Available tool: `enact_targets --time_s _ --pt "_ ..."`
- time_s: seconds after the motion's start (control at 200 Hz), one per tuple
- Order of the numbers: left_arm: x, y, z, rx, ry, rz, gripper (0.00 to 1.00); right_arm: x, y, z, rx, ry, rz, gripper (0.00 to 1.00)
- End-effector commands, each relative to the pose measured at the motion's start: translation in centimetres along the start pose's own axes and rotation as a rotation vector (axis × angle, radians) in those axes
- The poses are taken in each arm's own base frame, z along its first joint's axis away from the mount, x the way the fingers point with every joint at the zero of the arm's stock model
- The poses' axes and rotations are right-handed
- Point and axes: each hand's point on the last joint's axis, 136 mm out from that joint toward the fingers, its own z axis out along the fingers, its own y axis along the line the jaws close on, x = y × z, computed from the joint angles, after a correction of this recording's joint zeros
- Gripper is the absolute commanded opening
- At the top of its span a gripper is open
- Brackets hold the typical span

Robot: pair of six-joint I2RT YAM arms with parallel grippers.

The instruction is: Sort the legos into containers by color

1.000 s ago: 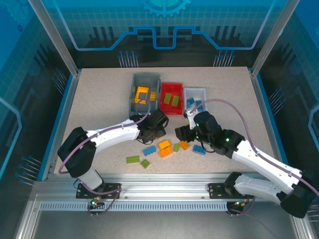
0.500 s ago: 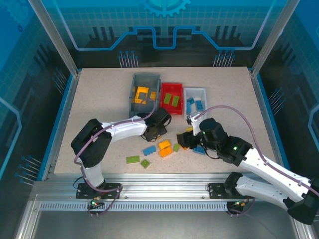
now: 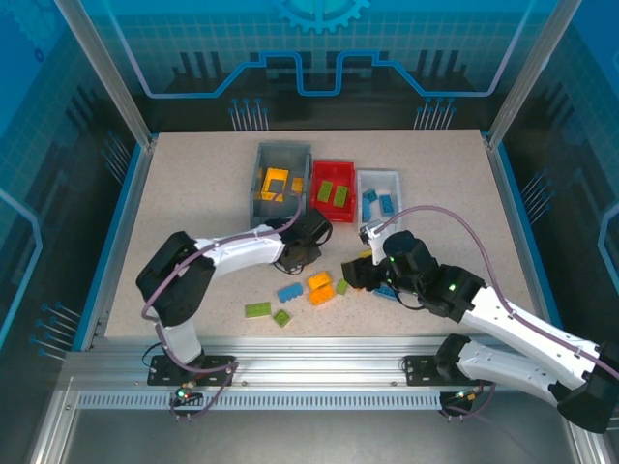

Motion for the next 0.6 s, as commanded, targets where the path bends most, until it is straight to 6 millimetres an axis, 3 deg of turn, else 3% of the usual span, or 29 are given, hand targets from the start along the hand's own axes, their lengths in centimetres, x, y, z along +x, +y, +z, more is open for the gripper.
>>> enact_targets --time_s 0.0,0.125,0.29,0.39,0.395,0.435,0.59 --pt "-4.1 -0.7 -6.2 0.042 -0.143 0.067 0.10 -0.8 1.1 0.4 -0.035 -0.021 0.000 0.53" --pt "-7.9 -0.2 -8.8 0.039 -0.190 0.141 0.11 -2.3 2.3 1.2 -0.082 -0.050 0.013 0.53" --pt "-13.1 -0.1 -9.1 0.017 -0.204 0.224 0.11 -6.0 4.3 2.5 -0.149 -0.144 0.073 0.54" --pt "-15.7 -0.6 -7.7 -0.015 -0.203 0.276 0.11 -7.7 5.1 3.7 -0.176 -0.176 0.098 0.54" --pt "-15.8 -0.5 -7.5 -0.020 -0.201 0.280 0.11 -8.5 5.4 3.5 -0.184 -0.191 0.100 0.54" --pt "-16.6 -0.7 -6.7 -0.041 -0.196 0.305 0.12 -9.4 5.8 3.6 -0.189 -0.197 0.103 0.54" --pt "-18.8 -0.5 -3.0 -0.136 -0.168 0.346 0.12 -10.8 6.3 4.2 -0.196 -0.209 0.107 0.54"
